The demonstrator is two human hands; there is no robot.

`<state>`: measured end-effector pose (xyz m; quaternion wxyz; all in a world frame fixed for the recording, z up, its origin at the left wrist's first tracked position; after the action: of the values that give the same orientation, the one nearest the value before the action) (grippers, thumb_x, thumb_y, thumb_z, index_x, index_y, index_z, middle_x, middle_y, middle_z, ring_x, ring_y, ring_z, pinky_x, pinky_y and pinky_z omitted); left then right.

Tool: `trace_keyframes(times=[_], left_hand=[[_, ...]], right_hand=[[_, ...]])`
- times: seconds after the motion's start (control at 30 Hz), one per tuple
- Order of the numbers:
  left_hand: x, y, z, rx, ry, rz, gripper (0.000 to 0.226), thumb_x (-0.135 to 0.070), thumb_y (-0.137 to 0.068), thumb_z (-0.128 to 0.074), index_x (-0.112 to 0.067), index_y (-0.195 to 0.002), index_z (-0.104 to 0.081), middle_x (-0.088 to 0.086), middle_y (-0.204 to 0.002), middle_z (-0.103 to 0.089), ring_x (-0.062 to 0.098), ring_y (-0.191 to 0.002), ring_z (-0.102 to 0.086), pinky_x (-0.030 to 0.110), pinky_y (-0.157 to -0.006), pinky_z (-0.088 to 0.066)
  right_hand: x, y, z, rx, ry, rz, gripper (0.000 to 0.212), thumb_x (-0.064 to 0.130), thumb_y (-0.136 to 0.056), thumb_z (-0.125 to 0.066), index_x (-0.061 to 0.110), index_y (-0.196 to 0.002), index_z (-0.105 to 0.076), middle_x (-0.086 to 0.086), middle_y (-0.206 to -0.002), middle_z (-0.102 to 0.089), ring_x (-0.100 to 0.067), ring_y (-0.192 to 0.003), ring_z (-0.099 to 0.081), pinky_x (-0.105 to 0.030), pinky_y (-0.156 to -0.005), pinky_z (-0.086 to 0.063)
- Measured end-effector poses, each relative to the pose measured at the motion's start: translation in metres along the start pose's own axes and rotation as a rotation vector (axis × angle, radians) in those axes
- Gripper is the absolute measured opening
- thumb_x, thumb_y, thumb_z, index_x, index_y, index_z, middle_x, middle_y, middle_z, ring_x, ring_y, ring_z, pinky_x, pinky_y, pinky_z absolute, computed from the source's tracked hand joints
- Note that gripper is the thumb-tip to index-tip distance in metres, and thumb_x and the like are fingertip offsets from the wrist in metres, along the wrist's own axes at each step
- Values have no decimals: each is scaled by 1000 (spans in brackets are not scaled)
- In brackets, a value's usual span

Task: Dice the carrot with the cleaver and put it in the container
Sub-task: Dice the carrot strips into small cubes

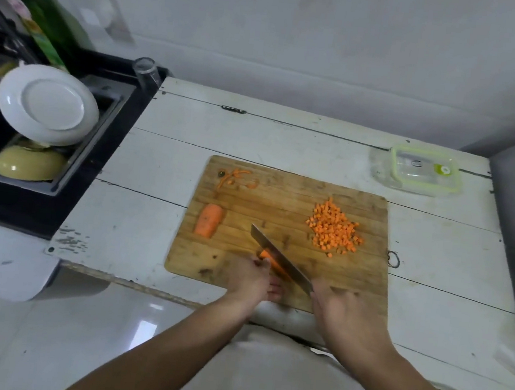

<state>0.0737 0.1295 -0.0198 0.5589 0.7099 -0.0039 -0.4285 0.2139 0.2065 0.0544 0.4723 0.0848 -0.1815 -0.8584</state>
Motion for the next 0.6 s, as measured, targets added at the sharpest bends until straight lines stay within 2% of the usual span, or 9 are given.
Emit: trace_keyframes(times=[0.1,0.13,0.27,0.33,0.43,0.53,0.57,0.6], left_hand=[[2,-4,-2,-21,4,-17,22,-24,-110,-45,-12,-91,-48,19,-73,-68,30,-61,-70,37,-49,-58],[1,-4,-2,-20,-3,-19,20,-25,-110,-44,-12,-95,-49,19,-74,-69,31,-60,-71,37,-49,-58],[2,0,-6,7,4,13,17,-26,-110,-41,-11,-111,-50,19,-81,-71,29,-60,-72,36,-49,-59],[4,-3,-7,-11,20,18,23,-25,-110,-42,-6,-116,-52,20,-82,-71,30,-60,-72,35,-47,-58],[7,-3,-9,-28,58,3,20,-23,-110,-42,-8,-101,-52,21,-80,-71,30,-62,-72,36,-49,-59],[9,-4,-10,-56,123,-12,20,-19,-110,-43,-11,-93,-48,23,-79,-70,31,-61,-72,37,-50,-60],[10,-4,-11,-63,142,-16,18,-18,-110,-44,-9,-94,-48,22,-78,-71,31,-60,-72,37,-50,-59],[11,-5,-11,-72,162,-16,17,-18,-109,-45,-8,-96,-48,22,-77,-71,31,-59,-73,36,-50,-59]], right_hand=[[4,3,7,33,67,8,26,10,-98,-44,25,-119,-37,0,-99,-68,-30,-91,-64,-33,-47,-13],[5,4,9,45,85,16,28,8,-97,-44,23,-119,-37,-1,-101,-67,-31,-91,-64,-34,-47,-12],[1,3,9,17,78,66,37,2,-88,-48,20,-118,-38,-3,-96,-67,-34,-88,-65,-38,-59,-29],[-2,-1,6,-37,92,89,36,3,-84,-57,21,-112,-43,-3,-84,-67,-35,-77,-66,-37,-55,-29],[-6,-6,5,-80,158,79,43,13,-66,-82,23,-91,-49,-3,-53,-58,-30,-46,-59,-33,-43,-19],[-10,-8,3,-39,173,74,47,11,-60,-86,22,-88,-50,-3,-49,-56,-28,-41,-55,-31,-40,-8],[-11,-9,7,-46,168,83,48,11,-58,-86,21,-87,-51,-3,-49,-55,-28,-39,-54,-31,-39,-7],[-12,-9,7,-21,165,85,42,13,-66,-82,21,-92,-50,-3,-55,-59,-29,-46,-59,-32,-40,-14]])
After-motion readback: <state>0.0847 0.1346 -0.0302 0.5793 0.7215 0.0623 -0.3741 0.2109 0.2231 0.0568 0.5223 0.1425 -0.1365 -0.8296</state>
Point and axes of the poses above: each hand's wrist, its own y-axis away from the middle knuckle, its own z-axis out of the back of the hand, x = y × z, the point moved 2 cm from there along -y, towards the middle knuckle
